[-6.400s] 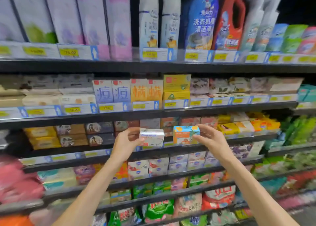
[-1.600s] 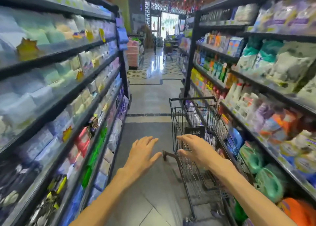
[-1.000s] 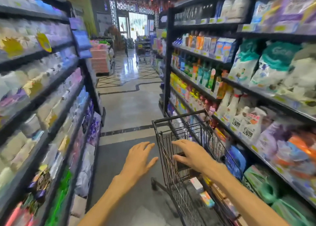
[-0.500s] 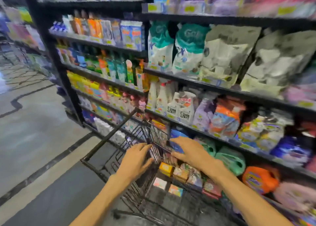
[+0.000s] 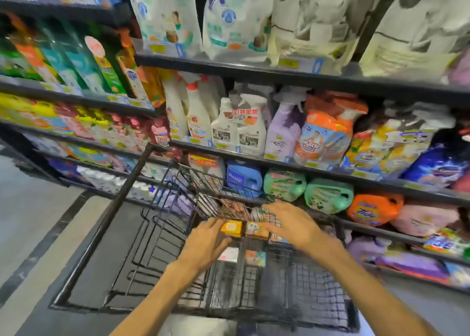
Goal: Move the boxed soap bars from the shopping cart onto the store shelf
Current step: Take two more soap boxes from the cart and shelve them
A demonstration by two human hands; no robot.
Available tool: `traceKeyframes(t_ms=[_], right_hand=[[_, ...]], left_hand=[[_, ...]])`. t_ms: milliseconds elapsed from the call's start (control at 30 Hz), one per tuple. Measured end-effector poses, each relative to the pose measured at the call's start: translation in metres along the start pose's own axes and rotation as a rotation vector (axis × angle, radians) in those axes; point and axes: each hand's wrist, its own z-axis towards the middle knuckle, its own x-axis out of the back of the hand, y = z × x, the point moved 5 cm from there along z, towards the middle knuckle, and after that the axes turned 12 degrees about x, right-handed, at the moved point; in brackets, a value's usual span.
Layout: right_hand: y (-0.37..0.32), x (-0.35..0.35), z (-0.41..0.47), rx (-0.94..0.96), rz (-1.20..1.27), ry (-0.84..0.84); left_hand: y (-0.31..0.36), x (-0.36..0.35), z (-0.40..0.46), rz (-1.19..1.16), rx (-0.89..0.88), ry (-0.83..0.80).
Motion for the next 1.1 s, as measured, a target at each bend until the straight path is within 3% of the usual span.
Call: traceKeyframes(t_ms=[333, 533, 800, 1100], right_hand=[[0.073, -0.148, 0.045, -0.217, 0.187, -0.212], [0.111, -0.252, 0.057, -0.387, 0.357, -0.192], [0.129, -0.336, 0.066, -0.407, 0.332, -0.263], [0.132, -0.339, 0.064, -0.439, 0.375, -0.227]], left_hand=[[-0.063, -0.157, 0.105, -0.022, 0.146, -0.371], [-0.105, -0.275, 0.173, 0.012, 0.219, -0.467], [-0.135, -0.381, 0.21, 0.031, 0.278, -0.514], [-0.129, -0.383, 0.203, 0.025, 0.277, -0.419]])
